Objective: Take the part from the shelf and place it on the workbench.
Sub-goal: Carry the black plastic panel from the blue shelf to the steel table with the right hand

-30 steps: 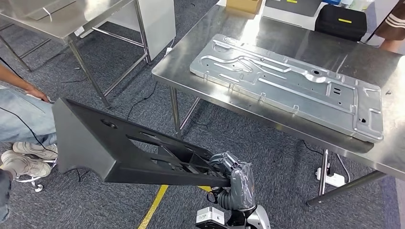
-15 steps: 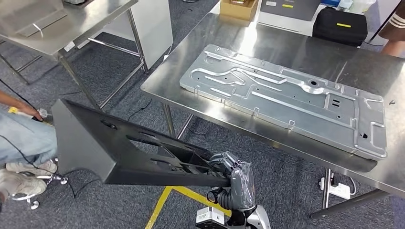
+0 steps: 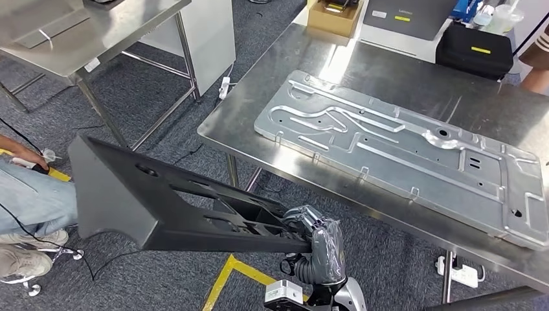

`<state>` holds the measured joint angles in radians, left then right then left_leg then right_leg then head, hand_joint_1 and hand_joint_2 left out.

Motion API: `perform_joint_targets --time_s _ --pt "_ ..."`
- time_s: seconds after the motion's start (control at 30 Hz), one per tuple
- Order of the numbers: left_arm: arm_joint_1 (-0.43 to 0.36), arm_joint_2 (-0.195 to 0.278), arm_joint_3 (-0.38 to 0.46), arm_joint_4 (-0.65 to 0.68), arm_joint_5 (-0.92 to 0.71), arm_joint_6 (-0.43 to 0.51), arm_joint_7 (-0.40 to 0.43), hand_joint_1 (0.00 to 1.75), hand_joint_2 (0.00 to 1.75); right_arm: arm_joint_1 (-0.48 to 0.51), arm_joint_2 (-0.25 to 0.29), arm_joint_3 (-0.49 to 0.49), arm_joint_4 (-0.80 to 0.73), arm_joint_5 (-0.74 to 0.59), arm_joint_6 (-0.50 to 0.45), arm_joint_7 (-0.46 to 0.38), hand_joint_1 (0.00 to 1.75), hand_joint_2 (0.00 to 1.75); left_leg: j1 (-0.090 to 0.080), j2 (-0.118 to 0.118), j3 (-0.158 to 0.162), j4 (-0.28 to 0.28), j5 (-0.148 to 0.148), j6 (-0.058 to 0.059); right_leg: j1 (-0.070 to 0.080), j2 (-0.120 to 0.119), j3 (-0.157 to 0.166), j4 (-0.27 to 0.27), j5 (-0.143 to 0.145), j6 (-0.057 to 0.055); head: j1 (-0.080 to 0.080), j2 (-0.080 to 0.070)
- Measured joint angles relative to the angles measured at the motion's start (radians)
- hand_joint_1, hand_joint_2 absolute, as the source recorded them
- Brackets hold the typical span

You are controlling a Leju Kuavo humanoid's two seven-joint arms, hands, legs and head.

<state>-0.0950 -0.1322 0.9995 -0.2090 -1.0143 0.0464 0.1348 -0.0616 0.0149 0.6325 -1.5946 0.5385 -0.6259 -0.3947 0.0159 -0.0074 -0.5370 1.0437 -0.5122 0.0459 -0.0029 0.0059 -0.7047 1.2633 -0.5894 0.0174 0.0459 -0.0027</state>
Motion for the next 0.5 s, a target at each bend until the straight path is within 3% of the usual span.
perform_joint_targets --time_s 0.07,0.13,0.2,0.27,0.33,0.4,0.43,0.47,0.5 --pt "0.000 -0.002 0.000 0.000 0.000 0.000 0.000 0.00 1.75 0.000 0.000 0.000 0.000 -0.003 0.001 0.000 1.71 1.75 -0.001 0.000 0.027 -0.003 -0.017 -0.003 0.009 0.000 0.026 -0.121 0.100 -0.019 0.000 0.000" --pt "-0.002 -0.006 0.000 0.001 0.000 0.001 0.000 0.00 1.75 -0.001 -0.001 0.000 0.000 -0.011 0.007 0.002 1.71 1.75 -0.001 -0.002 0.043 -0.011 -0.029 -0.012 0.022 0.001 0.044 -0.197 0.162 -0.040 0.001 0.000" --pt "-0.003 -0.007 0.000 0.002 -0.002 0.001 0.000 0.00 1.75 -0.001 -0.001 0.001 0.000 -0.022 0.012 0.004 1.71 1.75 -0.003 -0.002 0.054 -0.010 -0.025 -0.025 0.026 0.005 0.055 -0.220 0.169 -0.052 0.002 0.000" --pt "-0.003 -0.006 0.000 0.002 -0.003 0.002 -0.001 0.00 1.75 -0.001 0.000 0.002 -0.001 -0.031 0.015 0.006 1.71 1.75 -0.004 0.001 0.053 0.020 -0.023 -0.034 0.020 0.011 0.080 -0.243 0.175 -0.057 0.002 0.000" --pt "-0.003 -0.005 0.000 0.002 -0.004 0.001 -0.002 0.00 1.75 -0.001 0.000 0.004 -0.003 -0.038 0.021 0.006 1.71 1.75 -0.003 0.002 0.012 0.098 -0.061 -0.041 0.014 0.016 0.099 -0.255 0.171 -0.063 0.001 0.000" --pt "-0.004 -0.005 0.000 0.002 -0.005 0.001 -0.003 0.00 1.75 0.000 0.000 0.005 -0.005 -0.041 0.024 0.006 1.71 1.75 -0.002 0.002 -0.057 0.204 -0.121 -0.050 0.013 0.025 0.104 -0.256 0.164 -0.066 0.000 0.000" --pt "-0.004 -0.005 0.000 0.002 -0.005 0.002 -0.003 0.00 1.75 0.002 0.000 0.006 -0.005 -0.041 0.025 0.006 1.71 1.75 -0.001 0.002 -0.084 0.235 -0.134 -0.054 0.013 0.032 0.106 -0.255 0.160 -0.066 0.000 0.000" --pt "-0.004 -0.005 0.000 0.002 -0.005 0.001 -0.003 0.00 1.75 0.003 -0.001 0.006 -0.005 -0.041 0.025 0.006 1.71 1.75 0.000 0.001 -0.098 0.237 -0.125 -0.057 0.012 0.041 0.109 -0.253 0.156 -0.064 0.000 0.000" --pt "-0.002 -0.005 0.000 0.002 -0.005 0.001 -0.003 0.00 1.75 0.004 -0.001 0.006 -0.005 -0.042 0.025 0.006 1.71 1.75 0.002 0.000 -0.095 0.205 -0.091 -0.060 0.011 0.051 0.113 -0.249 0.151 -0.062 0.000 0.000"
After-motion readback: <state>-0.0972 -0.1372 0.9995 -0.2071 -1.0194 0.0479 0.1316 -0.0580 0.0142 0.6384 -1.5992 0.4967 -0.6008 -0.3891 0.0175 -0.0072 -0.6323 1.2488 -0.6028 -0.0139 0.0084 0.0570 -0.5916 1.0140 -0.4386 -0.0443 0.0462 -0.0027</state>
